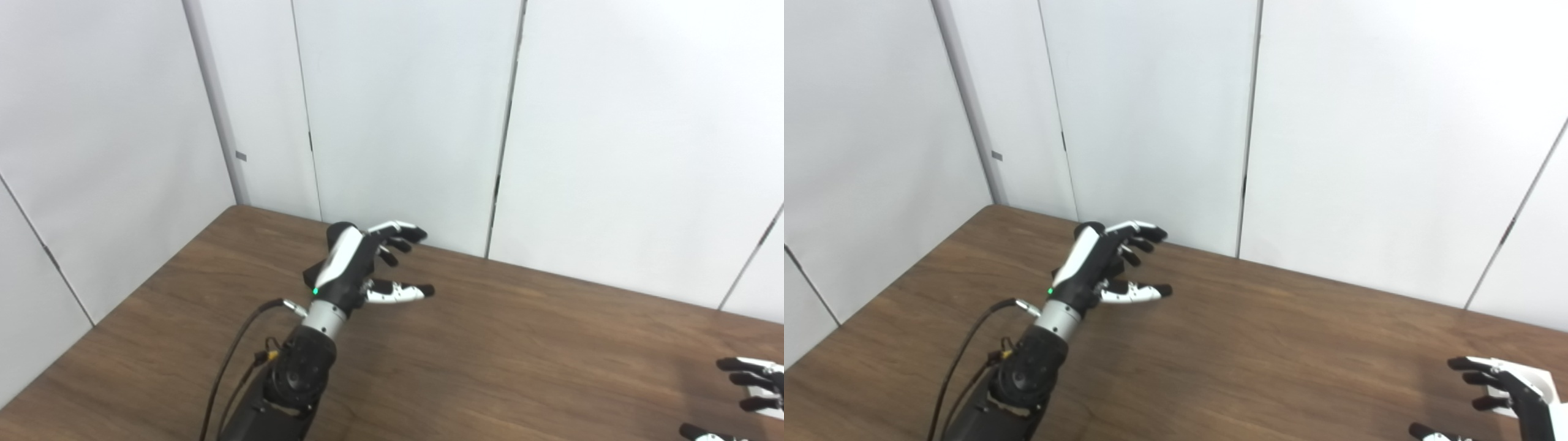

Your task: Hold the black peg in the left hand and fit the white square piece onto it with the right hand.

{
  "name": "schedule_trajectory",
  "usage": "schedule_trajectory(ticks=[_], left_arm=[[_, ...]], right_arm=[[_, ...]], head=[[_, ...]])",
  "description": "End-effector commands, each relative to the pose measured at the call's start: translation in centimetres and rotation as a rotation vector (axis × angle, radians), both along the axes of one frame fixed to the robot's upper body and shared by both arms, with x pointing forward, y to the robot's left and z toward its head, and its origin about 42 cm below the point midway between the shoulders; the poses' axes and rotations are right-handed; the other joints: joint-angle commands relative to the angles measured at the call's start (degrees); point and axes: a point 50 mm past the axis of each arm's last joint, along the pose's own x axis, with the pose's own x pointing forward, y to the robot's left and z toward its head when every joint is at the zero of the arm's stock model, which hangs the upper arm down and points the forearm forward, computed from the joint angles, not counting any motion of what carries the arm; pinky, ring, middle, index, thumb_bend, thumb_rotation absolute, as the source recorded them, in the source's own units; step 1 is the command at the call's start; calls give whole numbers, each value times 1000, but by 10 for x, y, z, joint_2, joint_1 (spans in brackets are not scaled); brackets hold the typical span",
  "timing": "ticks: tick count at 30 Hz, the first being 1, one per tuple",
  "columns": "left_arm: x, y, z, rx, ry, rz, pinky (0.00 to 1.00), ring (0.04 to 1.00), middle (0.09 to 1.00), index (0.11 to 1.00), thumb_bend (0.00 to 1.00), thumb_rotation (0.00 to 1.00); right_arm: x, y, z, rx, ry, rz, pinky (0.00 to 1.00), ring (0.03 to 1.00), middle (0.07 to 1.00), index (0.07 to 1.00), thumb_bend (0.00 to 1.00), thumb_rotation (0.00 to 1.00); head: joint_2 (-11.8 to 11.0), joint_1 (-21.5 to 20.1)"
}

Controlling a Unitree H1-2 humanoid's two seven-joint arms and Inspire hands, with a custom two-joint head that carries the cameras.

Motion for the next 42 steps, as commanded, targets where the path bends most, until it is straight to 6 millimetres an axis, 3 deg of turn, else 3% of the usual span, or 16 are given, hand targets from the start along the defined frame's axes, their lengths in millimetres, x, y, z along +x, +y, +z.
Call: schedule_trajectory(ticks=[1,7,11,16,19,23,28,42], left_arm=[[10,9,33,40,-105,42,529,657,719,700,814,72],[14,25,42,98,-132,129,550,662,709,706,818,109],[15,37,48,170,-168,172,609,741,774,731,806,124],[18,54,55,251,-186,263,585,797,852,744,855,179],[20,65,57,300,-170,322,776,913,896,773,876,267],[22,75,58,339,-154,387,888,993,944,796,921,378],[23,80,58,368,-70,412,989,1000,997,823,992,418],[33,82,44,459,87,524,1000,1000,1000,874,1000,615]], right_arm=[[7,-2,17,-7,-78,13,492,664,703,623,646,0],[8,-3,16,-10,-76,14,494,663,699,620,647,0],[9,-4,14,-10,-76,17,496,664,702,625,648,0],[10,-3,14,-9,-77,19,499,666,702,625,649,0],[10,-3,14,-10,-78,19,498,668,702,625,648,0],[10,-4,14,-12,-83,20,491,663,700,623,648,0],[9,-2,17,-3,-78,17,475,651,701,621,642,0],[7,-3,20,-3,-88,15,457,635,695,619,629,0]], head=[[0,0],[0,2],[-1,3],[-1,3],[-2,4],[-1,4],[1,2],[7,0]])
